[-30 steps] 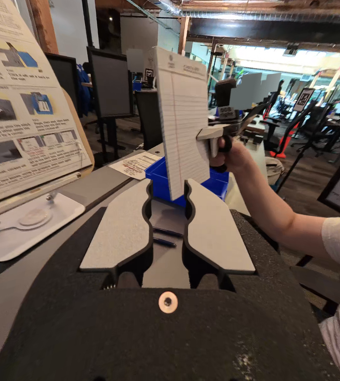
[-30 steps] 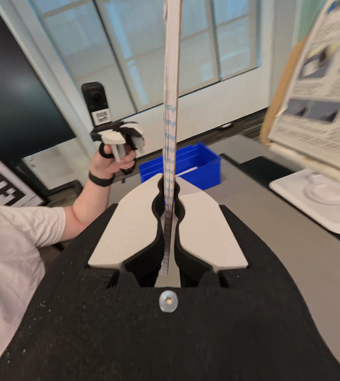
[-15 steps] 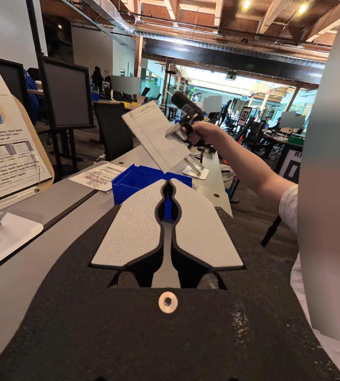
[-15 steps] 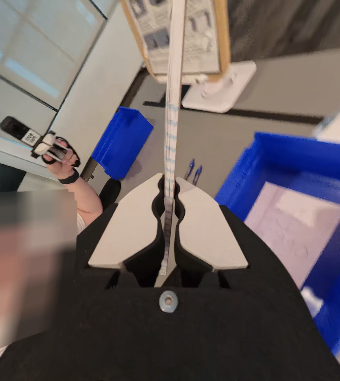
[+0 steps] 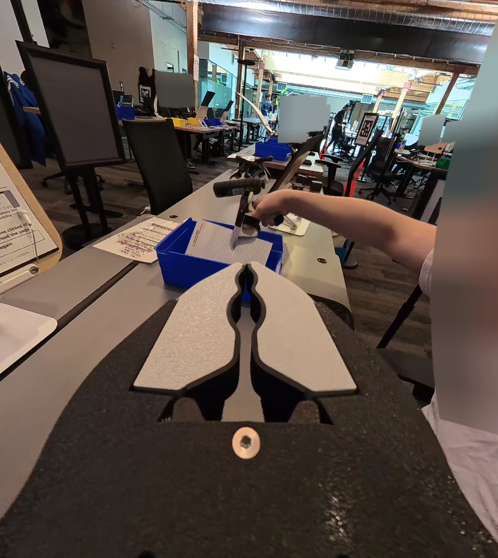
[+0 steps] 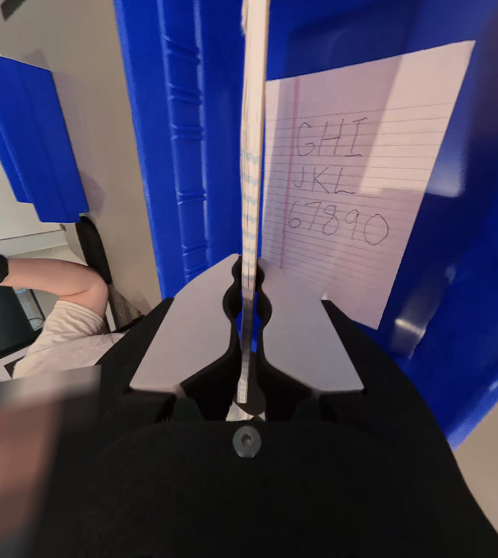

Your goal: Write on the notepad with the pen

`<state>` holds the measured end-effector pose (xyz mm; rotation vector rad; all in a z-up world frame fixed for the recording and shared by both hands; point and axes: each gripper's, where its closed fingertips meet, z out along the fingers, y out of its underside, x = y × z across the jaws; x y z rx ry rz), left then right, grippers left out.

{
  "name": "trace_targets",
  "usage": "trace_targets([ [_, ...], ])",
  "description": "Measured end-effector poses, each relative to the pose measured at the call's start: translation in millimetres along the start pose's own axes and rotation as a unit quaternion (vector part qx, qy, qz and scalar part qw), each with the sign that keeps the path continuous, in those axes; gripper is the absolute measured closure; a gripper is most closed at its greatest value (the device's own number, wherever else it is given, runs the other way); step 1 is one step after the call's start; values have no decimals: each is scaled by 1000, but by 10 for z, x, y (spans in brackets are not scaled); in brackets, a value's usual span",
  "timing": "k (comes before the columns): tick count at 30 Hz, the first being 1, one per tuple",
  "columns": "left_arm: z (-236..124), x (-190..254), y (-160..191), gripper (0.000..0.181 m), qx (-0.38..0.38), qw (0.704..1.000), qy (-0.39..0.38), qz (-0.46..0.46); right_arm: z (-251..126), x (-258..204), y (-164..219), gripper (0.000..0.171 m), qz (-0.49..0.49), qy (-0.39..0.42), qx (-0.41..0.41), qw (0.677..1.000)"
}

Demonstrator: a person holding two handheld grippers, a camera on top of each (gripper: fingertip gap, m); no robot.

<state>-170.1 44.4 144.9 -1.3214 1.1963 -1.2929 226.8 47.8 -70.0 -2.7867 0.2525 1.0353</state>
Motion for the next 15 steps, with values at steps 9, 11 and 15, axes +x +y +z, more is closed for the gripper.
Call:
trace_targets([
  [9,195,108,156,181,-41,999,11,17,160,176,-37,166,9,-2,-3,1000],
  [11,211,118,174,181,-45,999,13,18,168,228,-52,166,7,5,-1,1000],
  [15,208,131,159,181,-42,999,14,17,168,325,-66,161,7,30,4,1000],
])
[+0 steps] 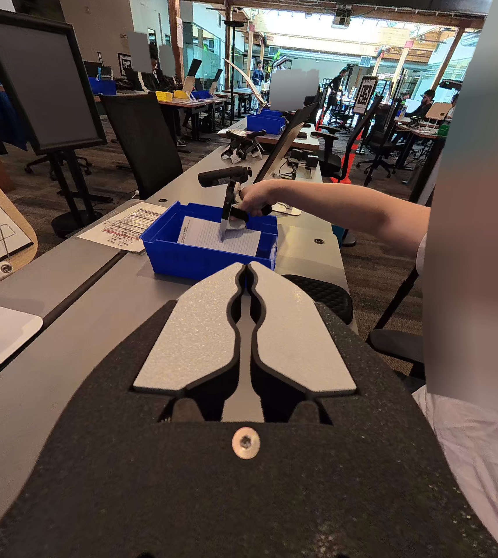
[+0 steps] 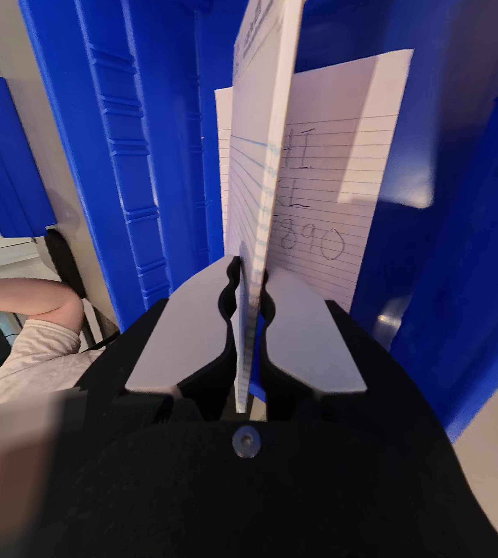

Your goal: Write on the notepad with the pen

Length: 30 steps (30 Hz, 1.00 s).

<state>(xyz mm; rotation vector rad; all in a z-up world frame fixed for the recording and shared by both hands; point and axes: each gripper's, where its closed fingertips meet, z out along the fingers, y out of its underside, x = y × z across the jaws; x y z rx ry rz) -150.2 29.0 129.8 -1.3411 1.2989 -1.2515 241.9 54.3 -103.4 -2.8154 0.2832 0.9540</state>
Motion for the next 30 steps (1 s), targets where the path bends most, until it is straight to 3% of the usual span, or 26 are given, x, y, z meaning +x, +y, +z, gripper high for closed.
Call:
trace_targets([
  [7,-4,60,-15,181,-1,1000,7,3,-67,234,-33,141,-18,119,16,993],
  [10,-39,151,-69,181,3,1000,10,11,-218,75,-127,135,-46,172,42,983],
  [12,-72,210,-107,181,4,1000,1,28,-451,-112,-260,137,-102,244,68,962],
  [16,-118,282,-120,181,-5,999,-10,40,-1060,-599,-502,137,-214,409,121,879],
  [19,-136,294,-128,181,-4,999,-9,41,-1161,-1064,-556,138,-278,430,164,843],
  [25,-185,184,-121,181,-2,999,-28,34,-247,-1888,-266,142,-358,257,221,870],
  [30,-216,60,-54,181,-18,997,-64,34,734,-1937,-50,141,-352,252,147,890],
])
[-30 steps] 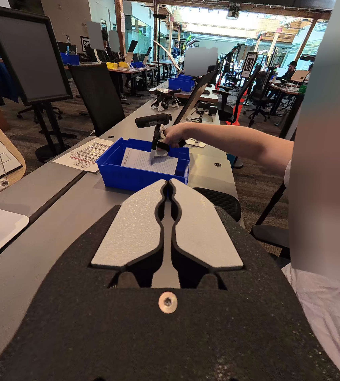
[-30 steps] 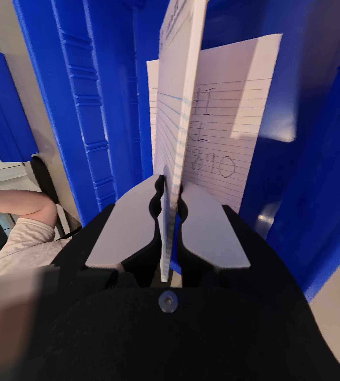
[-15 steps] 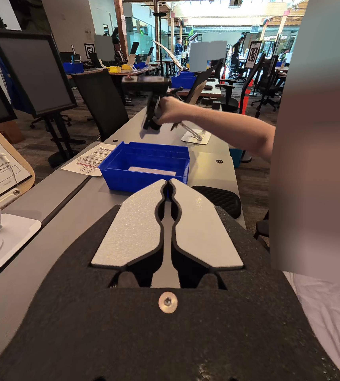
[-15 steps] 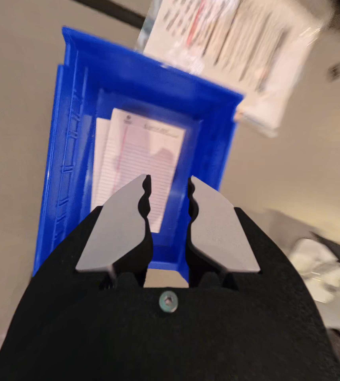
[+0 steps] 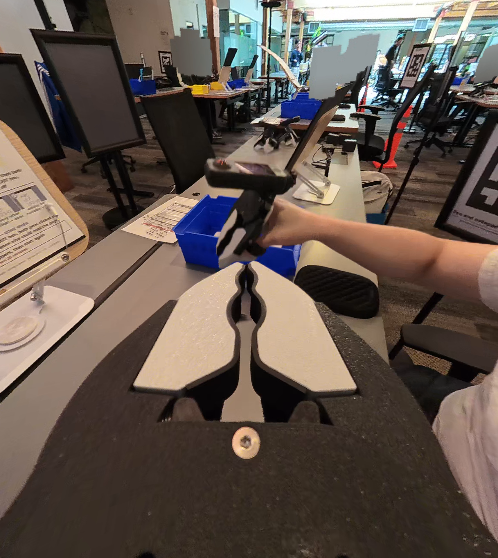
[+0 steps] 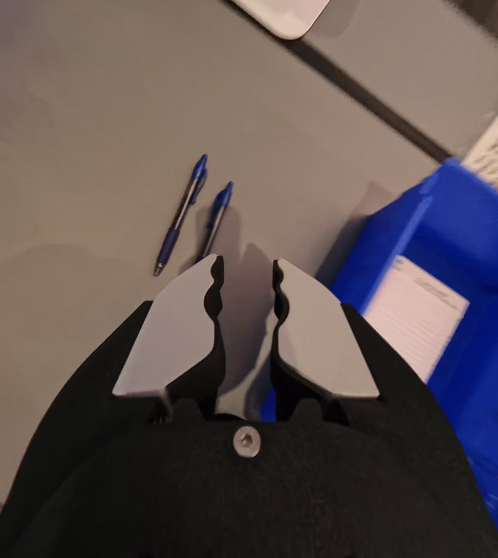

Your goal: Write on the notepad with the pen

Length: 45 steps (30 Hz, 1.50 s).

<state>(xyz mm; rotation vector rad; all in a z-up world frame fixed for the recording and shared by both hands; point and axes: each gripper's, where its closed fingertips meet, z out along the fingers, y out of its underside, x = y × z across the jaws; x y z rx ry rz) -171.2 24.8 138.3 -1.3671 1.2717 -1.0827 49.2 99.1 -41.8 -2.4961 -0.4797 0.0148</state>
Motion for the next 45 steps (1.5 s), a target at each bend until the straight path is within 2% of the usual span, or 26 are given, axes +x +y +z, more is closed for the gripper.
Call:
trace_targets([
  [4,34,-24,71,181,-21,1000,-17,5,522,-389,108,142,28,-55,-54,997],
  [7,93,51,108,181,-34,999,-9,12,746,-665,105,143,50,-99,-73,991],
  [16,118,157,104,181,-38,999,3,24,1220,-801,113,140,75,-89,-129,985],
  [20,27,117,47,181,-25,999,-4,24,1250,-780,98,160,63,-77,-127,987],
  [27,-52,61,16,181,-16,1000,-14,19,1208,-833,40,160,42,-82,-122,988],
  [30,-66,67,8,181,-14,999,-18,23,939,-822,-217,161,57,-119,-75,988],
  [32,-70,70,9,181,-16,999,-20,24,530,-683,-501,161,72,-141,-23,987],
  [34,-70,71,13,181,-17,999,-21,25,22,-315,-696,161,76,-108,11,991],
  [36,-65,64,24,181,-21,999,-23,26,-439,203,-724,161,82,-41,22,996],
  [38,-58,50,36,181,-25,999,-26,25,-702,781,-499,161,115,28,-6,993],
  [41,-41,36,43,181,-27,999,-28,23,-616,1371,131,161,188,51,-69,978],
  [45,-31,18,56,181,-31,999,-32,24,-134,1568,921,161,258,14,-117,959],
])
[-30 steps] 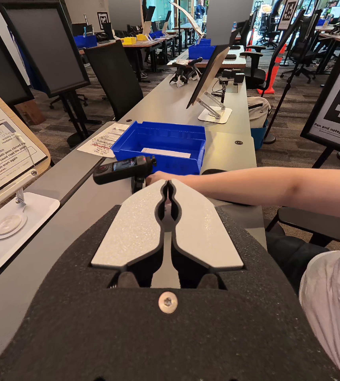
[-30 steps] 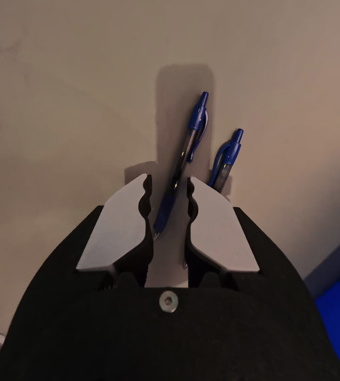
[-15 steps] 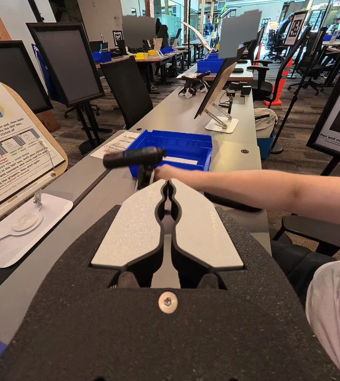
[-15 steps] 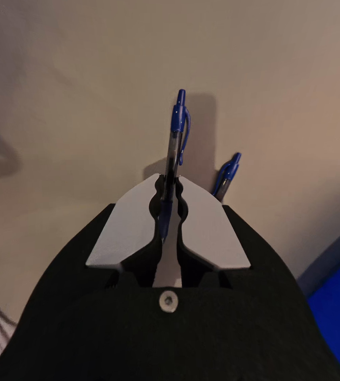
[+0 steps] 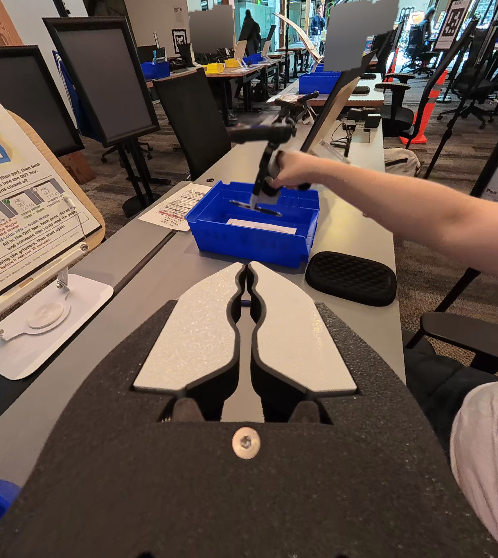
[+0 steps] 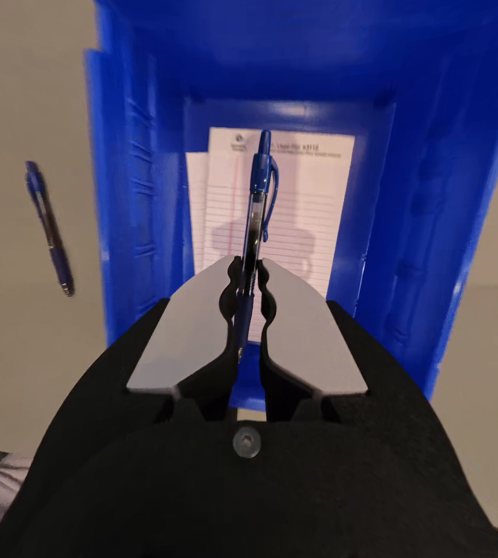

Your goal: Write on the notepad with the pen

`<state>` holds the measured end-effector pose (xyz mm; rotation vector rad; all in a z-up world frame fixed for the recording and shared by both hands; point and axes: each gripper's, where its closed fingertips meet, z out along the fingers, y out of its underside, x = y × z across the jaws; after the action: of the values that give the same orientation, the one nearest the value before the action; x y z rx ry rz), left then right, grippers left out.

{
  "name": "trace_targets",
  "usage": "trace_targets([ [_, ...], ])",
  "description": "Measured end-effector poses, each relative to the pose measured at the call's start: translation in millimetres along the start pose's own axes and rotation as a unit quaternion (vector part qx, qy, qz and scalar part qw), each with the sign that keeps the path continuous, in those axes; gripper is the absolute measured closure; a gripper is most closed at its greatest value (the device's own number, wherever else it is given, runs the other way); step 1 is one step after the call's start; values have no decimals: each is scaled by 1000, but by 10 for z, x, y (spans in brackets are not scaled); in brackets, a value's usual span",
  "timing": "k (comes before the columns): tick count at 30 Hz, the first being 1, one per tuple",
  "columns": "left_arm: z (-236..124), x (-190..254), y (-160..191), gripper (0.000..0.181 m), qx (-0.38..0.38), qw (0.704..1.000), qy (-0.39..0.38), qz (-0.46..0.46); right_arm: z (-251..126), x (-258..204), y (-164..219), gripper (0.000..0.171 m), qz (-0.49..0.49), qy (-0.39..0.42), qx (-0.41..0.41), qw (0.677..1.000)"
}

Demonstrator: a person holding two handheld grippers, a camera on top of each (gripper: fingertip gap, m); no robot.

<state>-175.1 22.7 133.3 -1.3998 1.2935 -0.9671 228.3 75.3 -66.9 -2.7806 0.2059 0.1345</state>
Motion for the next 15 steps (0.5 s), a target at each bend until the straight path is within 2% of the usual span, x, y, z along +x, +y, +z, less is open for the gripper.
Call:
trace_targets([
  [5,-2,-47,18,181,-3,1000,-8,-3,490,184,226,161,32,-19,-25,999],
  [15,79,-91,88,181,-16,1000,-9,-8,746,155,301,161,8,-19,-43,999],
])
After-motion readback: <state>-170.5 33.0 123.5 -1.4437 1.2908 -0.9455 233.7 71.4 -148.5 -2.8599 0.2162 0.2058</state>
